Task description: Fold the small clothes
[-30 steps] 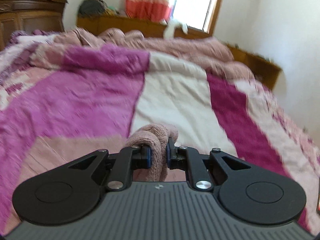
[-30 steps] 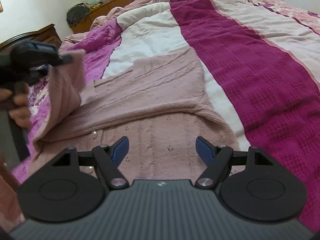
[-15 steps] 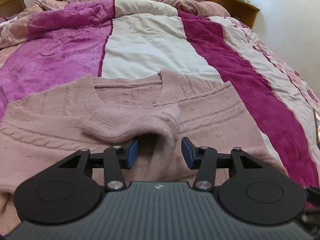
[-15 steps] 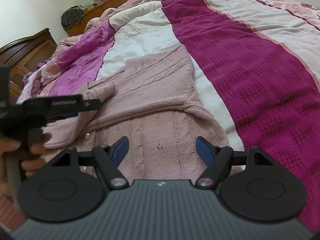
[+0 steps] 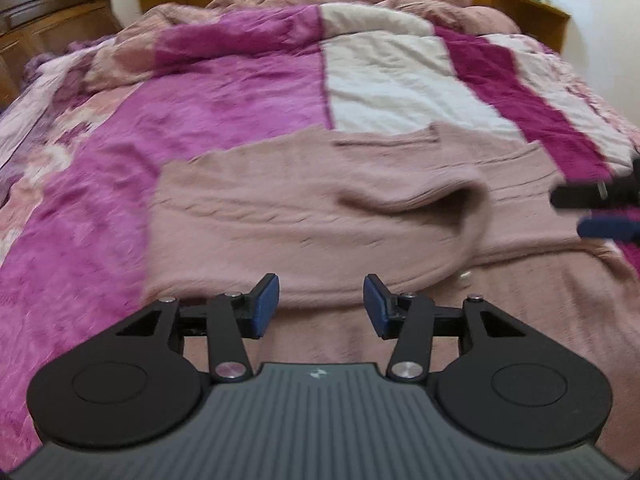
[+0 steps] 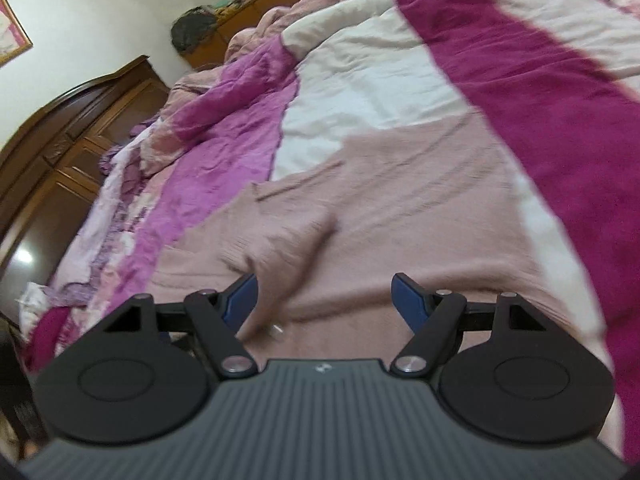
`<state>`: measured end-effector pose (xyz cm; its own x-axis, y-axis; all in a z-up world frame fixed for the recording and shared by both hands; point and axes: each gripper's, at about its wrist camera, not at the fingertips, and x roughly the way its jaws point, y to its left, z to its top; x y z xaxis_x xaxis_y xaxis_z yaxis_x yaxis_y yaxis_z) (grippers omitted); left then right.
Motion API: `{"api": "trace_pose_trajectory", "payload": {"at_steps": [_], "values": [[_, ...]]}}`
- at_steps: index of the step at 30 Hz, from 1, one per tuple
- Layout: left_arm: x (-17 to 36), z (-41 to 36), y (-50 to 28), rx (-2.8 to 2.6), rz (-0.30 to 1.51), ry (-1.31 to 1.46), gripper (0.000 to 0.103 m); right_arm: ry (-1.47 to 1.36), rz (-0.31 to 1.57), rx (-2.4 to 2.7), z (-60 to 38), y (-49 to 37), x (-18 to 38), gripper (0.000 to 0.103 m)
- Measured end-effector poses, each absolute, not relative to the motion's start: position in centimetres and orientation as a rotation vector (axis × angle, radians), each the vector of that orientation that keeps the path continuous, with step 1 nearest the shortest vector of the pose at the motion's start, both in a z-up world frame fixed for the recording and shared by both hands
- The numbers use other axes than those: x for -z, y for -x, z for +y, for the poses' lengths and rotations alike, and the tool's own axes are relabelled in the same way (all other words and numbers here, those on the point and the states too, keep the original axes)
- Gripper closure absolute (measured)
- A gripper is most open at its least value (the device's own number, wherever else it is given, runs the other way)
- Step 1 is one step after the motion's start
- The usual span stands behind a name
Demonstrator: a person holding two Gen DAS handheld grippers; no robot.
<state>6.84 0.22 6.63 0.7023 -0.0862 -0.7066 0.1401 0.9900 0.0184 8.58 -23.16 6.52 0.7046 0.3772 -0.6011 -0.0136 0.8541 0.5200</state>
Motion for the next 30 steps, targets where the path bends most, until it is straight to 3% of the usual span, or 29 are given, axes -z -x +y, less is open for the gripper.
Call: {"api": "trace_pose_trajectory", "payload": {"at_steps": [7, 8, 9, 10, 11, 13, 19, 23, 26, 30], "values": [[-5.5, 3.4, -7.3, 0.047, 0.805, -0.013, 0.048, -0.537, 0.863, -0.242, -20.9, -14.2, -4.2, 0.028], [-5.4, 3.8, -7.4, 0.038, 0.807, -0.011, 0.048, -0.537, 0.864, -0.247, -20.7, -14.6, -4.0, 0.032], [-5.2, 4.1, -7.4, 0.029, 0.808, -0.009, 0.048, -0.529, 0.871, -0.251, -20.4, -14.9, -3.8, 0.048], [-5.0, 4.5, -7.5, 0.019, 0.810, -0.005, 0.048, -0.519, 0.878, -0.263, -20.1, -15.2, -3.8, 0.070], [-4.8, 4.3, -7.7, 0.010, 0.814, -0.001, 0.048, -0.504, 0.890, -0.282, -19.7, -15.5, -3.9, 0.079], [-4.6, 4.9, -7.9, -0.001, 0.820, 0.020, 0.048, -0.450, 0.861, -0.313, -19.2, -15.6, -5.0, 0.086], [-4.2, 5.4, -7.9, -0.013, 0.813, 0.033, 0.048, -0.228, 0.582, -0.305, -19.0, -13.5, -10.5, 0.087], [-4.0, 5.4, -8.0, -0.013, 0.812, 0.036, 0.048, -0.181, 0.639, -0.293, -19.8, -14.3, -8.7, 0.087], [-3.8, 5.4, -8.1, -0.018, 0.814, 0.040, 0.048, -0.106, 0.784, -0.242, -19.8, -15.5, -5.2, 0.081], [-3.8, 5.5, -8.1, -0.015, 0.814, 0.044, 0.048, -0.148, 0.765, -0.165, -20.7, -14.2, -4.8, 0.062]]}}
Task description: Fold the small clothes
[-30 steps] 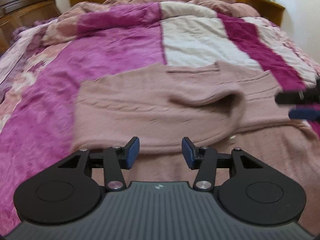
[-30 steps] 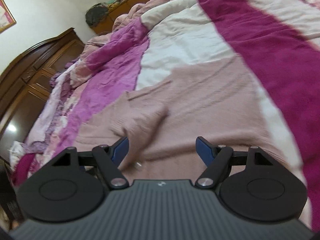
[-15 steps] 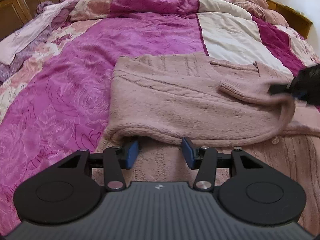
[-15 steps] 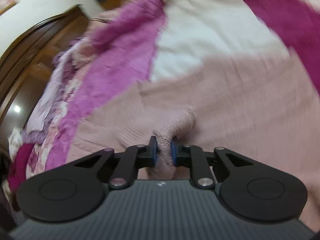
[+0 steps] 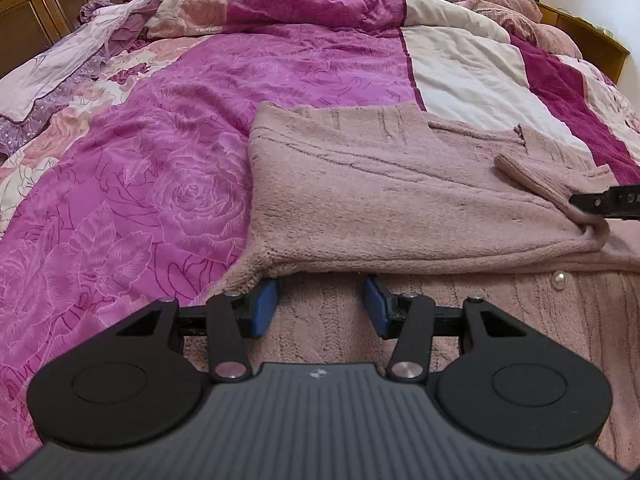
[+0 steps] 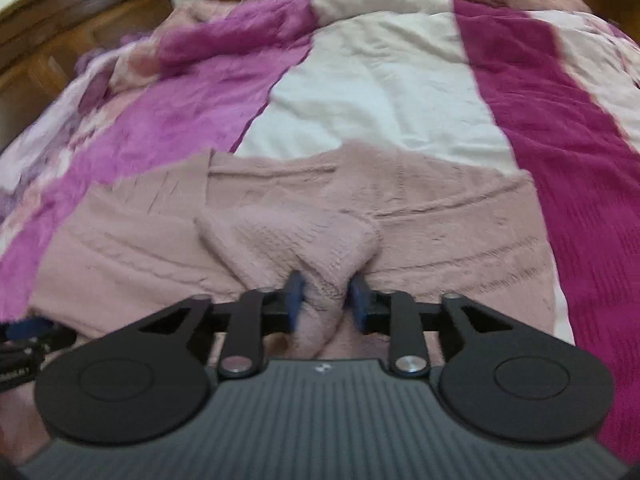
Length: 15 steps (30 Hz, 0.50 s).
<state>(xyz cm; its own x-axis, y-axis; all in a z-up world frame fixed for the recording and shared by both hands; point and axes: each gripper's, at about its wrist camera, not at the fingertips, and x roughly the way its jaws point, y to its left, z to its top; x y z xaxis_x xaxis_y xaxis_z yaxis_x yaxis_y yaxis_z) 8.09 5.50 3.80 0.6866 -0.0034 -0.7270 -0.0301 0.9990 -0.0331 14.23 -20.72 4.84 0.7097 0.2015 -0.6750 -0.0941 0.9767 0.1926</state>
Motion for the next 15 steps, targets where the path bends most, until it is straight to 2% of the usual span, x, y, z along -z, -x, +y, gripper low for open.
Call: {"api": "trace_pose_trajectory", "payload": {"at_steps": [3, 6, 15], "values": [[-3.8, 5.5, -8.0, -0.011, 0.816, 0.033, 0.048, -0.106, 0.680, -0.126, -20.3, -13.0, -7.2, 0.057], [-3.8, 5.5, -8.1, -0.014, 0.817, 0.035, 0.048, -0.037, 0.619, -0.177, -18.9, -12.8, -8.7, 0.042], [-3.7, 5.4, -8.2, -0.025, 0.822, 0.045, 0.048, 0.080, 0.730, -0.296, -12.3, -17.1, -4.9, 0.043]]}}
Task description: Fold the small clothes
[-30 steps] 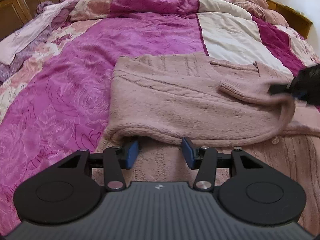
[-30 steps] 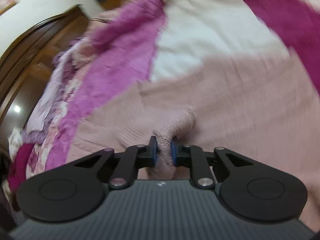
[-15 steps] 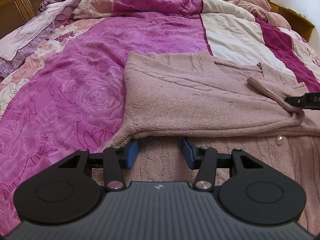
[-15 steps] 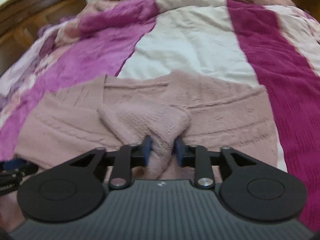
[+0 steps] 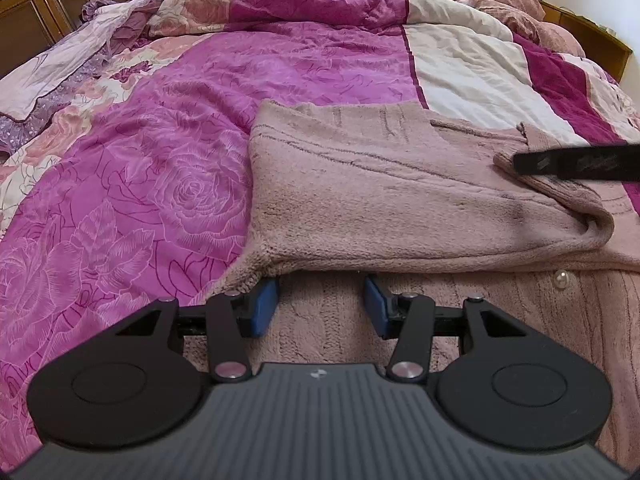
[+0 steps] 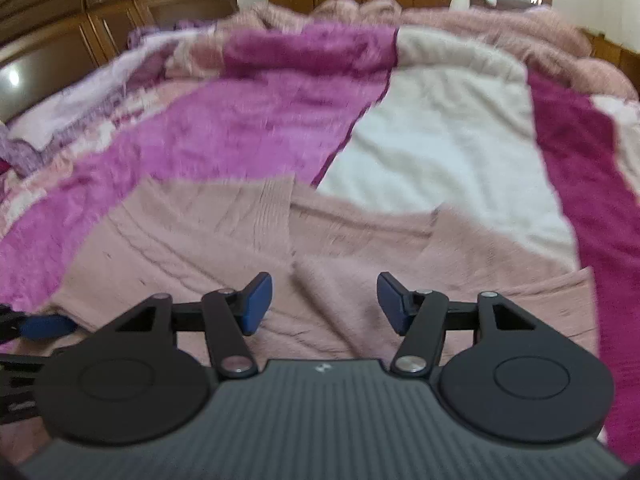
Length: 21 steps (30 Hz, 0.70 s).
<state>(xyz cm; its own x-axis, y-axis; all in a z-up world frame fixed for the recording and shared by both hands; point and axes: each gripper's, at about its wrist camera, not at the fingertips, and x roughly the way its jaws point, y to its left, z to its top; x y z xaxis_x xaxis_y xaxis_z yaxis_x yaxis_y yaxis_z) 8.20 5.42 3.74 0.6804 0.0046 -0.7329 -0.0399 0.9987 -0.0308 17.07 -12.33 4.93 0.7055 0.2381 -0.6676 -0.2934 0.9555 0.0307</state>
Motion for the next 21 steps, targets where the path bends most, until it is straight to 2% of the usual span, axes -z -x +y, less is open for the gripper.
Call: {"api": "trace_pose_trajectory", "payload": {"at_steps": [2, 3, 4, 6, 15, 17, 21], "values": [[-3.7, 5.5, -8.3, -0.026, 0.825, 0.052, 0.048, 0.077, 0.737, -0.278, -12.4, -17.1, -4.5, 0.045], [-3.7, 5.5, -8.3, -0.027, 0.826, 0.055, 0.048, 0.078, 0.735, -0.270, -12.5, -17.3, -4.3, 0.051], [-3.7, 5.5, -8.3, -0.028, 0.826, 0.056, 0.048, 0.085, 0.734, -0.261, -12.2, -16.9, -4.4, 0.068], [-3.6, 5.4, -8.4, -0.031, 0.825, 0.053, 0.048, 0.096, 0.732, -0.242, -12.5, -17.0, -4.6, 0.091], [-3.6, 5.5, -8.3, -0.027, 0.823, 0.058, 0.047, -0.075, 0.558, -0.058, -20.4, -12.2, -8.8, 0.093], [-3.7, 5.6, -8.2, -0.025, 0.823, 0.056, 0.047, -0.120, 0.574, 0.026, -22.9, -11.2, -8.2, 0.092], [-4.4, 5.9, -7.3, -0.026, 0.823, 0.055, 0.047, -0.238, 0.731, 0.143, -27.8, -10.3, -4.9, 0.090]]}}
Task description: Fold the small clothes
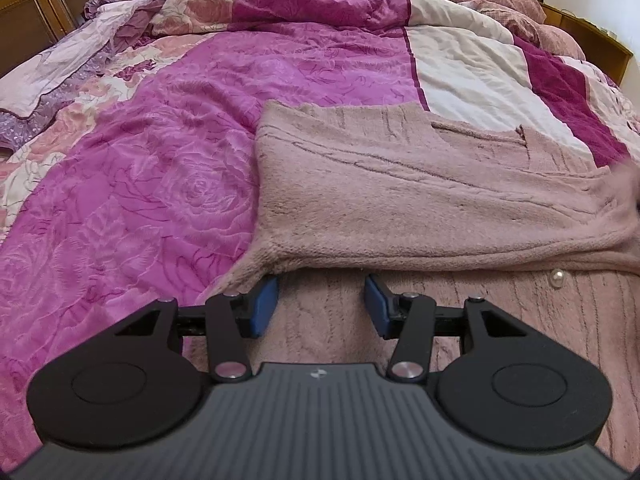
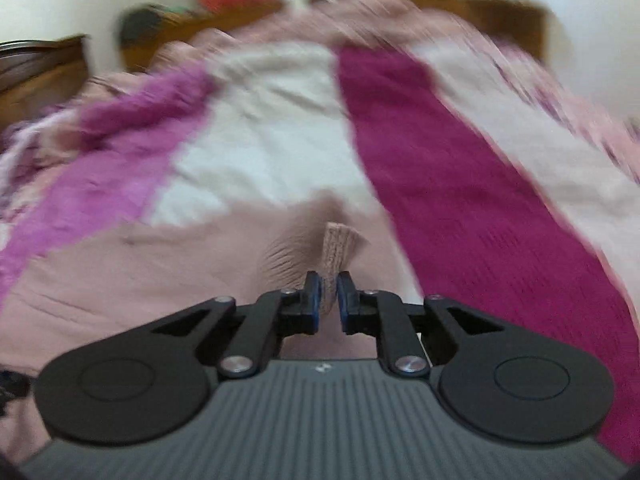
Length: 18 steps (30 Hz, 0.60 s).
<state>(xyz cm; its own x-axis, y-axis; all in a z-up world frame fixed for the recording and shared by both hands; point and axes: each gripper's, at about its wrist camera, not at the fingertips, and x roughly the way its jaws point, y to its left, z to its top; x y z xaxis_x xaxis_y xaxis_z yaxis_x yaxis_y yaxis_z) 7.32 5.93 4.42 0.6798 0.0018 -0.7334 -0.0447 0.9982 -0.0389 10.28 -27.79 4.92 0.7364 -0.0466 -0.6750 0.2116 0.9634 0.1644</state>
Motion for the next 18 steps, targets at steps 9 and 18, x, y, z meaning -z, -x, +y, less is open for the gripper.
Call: {"api": "trace_pose_trajectory", "payload": {"at_steps": [9, 18], "values": [[-8.6, 7.9, -2.2, -0.039, 0.793, -0.041, 0.047, -0.302, 0.683, 0.030, -29.4, -3.6, -7.6, 0.057], [-12.9, 8.0, 4.5, 0.054, 0.769, -0.108, 0.047, -0.115, 0.639, -0.223, -26.0, 3.6, -12.6, 0.041]]}}
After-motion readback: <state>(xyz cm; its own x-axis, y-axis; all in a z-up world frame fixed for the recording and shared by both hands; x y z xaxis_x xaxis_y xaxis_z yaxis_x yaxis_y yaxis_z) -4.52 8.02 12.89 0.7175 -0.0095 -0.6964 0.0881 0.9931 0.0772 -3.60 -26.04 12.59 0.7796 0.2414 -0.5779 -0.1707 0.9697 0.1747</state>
